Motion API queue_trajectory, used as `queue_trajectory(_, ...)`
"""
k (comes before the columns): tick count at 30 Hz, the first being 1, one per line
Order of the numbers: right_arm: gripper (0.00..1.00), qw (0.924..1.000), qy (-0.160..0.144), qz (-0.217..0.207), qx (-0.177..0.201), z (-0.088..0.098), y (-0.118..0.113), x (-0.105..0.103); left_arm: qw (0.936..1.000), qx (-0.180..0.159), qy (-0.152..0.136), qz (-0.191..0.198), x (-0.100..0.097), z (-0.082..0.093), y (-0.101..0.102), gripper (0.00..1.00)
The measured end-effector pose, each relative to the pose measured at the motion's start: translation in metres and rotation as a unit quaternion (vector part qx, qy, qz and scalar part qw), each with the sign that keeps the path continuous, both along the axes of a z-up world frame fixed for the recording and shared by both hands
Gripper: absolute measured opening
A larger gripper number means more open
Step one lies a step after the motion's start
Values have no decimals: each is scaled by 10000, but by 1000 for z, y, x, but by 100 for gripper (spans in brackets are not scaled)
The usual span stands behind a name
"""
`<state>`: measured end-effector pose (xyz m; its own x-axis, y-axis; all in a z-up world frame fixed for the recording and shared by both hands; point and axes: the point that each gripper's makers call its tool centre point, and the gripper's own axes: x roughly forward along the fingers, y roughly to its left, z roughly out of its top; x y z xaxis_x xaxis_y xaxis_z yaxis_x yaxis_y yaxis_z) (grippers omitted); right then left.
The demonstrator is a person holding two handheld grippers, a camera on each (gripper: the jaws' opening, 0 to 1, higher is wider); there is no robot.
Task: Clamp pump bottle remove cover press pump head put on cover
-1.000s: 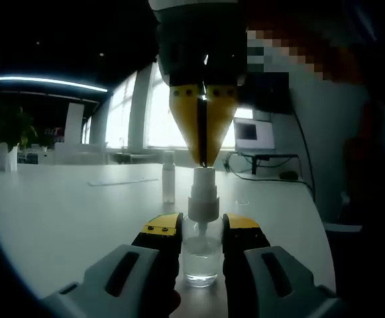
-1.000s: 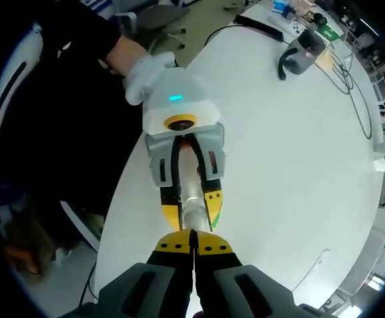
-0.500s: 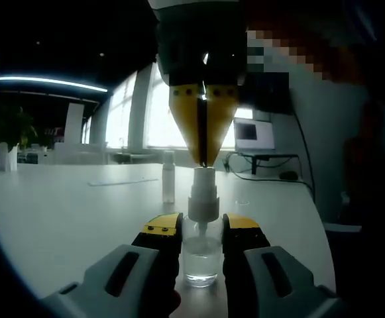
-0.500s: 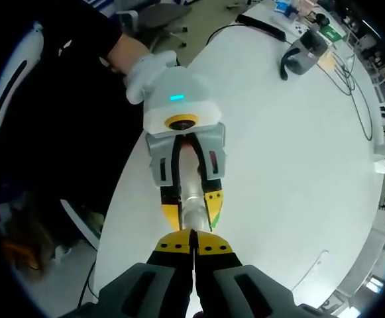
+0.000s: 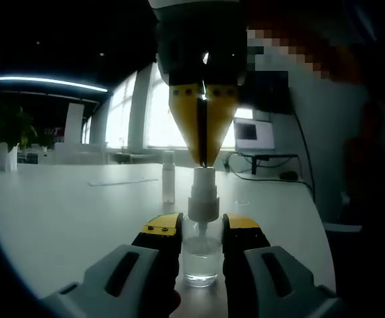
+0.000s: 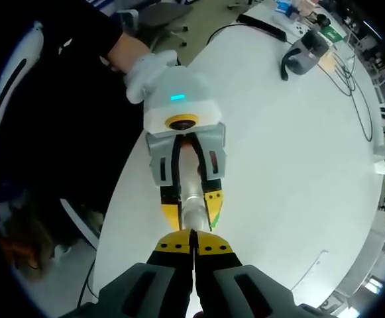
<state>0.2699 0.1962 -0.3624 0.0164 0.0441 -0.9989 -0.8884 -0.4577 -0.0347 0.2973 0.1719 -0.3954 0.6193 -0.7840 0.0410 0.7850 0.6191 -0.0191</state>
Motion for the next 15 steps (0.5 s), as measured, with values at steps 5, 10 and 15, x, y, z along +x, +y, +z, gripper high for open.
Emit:
queue_trajectory(5,0,10000,-18,16,-24,0,0,0,10000,1,-2,0,0,0,0,15)
queue_trajectory(10,0,10000,-26,15,-42,0,0,1,10000,-2,1,-4,-2,0,-1,15)
queue_trajectory(15,0,10000,-9,-41,-35,0,1,3,10000,-4,5,-4,1,0,0,15)
